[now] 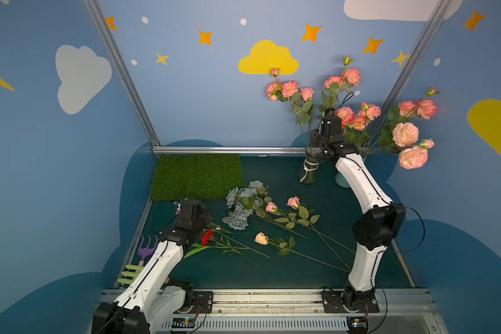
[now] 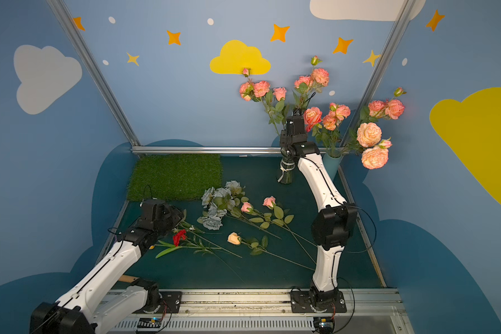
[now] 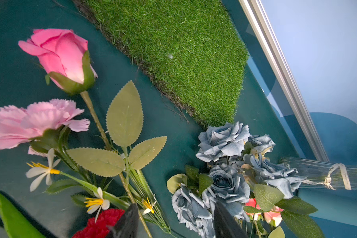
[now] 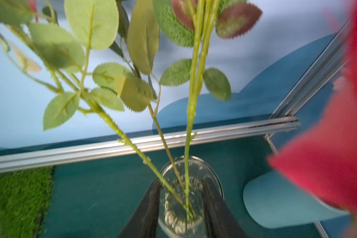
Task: Place the pink flowers into the vase
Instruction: Place the flower in the vase, then pick up the flower at the center of the board.
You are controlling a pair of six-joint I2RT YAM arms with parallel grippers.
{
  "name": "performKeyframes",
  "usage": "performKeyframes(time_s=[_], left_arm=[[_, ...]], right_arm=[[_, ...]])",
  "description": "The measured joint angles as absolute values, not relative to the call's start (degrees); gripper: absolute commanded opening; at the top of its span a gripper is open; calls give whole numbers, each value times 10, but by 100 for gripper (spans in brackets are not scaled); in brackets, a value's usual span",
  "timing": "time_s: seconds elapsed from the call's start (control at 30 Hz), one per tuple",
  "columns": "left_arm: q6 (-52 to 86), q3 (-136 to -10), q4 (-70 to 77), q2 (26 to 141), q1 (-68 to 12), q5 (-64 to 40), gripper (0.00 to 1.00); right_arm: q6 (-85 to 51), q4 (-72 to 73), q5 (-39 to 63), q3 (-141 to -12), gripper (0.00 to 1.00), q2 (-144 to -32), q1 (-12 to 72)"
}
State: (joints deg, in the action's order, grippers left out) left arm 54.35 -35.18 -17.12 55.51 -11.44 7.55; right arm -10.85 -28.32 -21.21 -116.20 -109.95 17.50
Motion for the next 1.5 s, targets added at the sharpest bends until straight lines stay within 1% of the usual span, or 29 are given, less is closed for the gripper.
performKeyframes(time_s=[0.13,0.33,0.43,0.6,0.67,0.93,1.13,1.33,1.5], left_arm=[[543,-359,-180,540,-117,76,62],[543,-367,-194,525,-134,91,62],[544,-370,-197,524,-143,95,62],[545,-370,-201,525,-156,99,62],[546,-370,-201,526,-161,100,62],[549,-370,-201,529,-165,100,62],[556,-368,-196,536,-165,96,62],[557,-368,-192,546,-167,92,62],[557,-368,-192,547,-168,92,62]], right_arm=[[-132,-359,-208,-1119,38,-1053,190],[-144,-447,-196,-1015,36,-1004,220],[-146,-483,-178,-961,32,-988,229],[-157,-549,-141,-893,22,-976,233],[-160,-568,-126,-872,21,-976,236],[-176,-574,-87,-774,22,-971,256],[-194,-570,-83,-700,23,-937,259],[-195,-551,-74,-679,24,-937,264],[-189,-525,-63,-682,26,-967,282]])
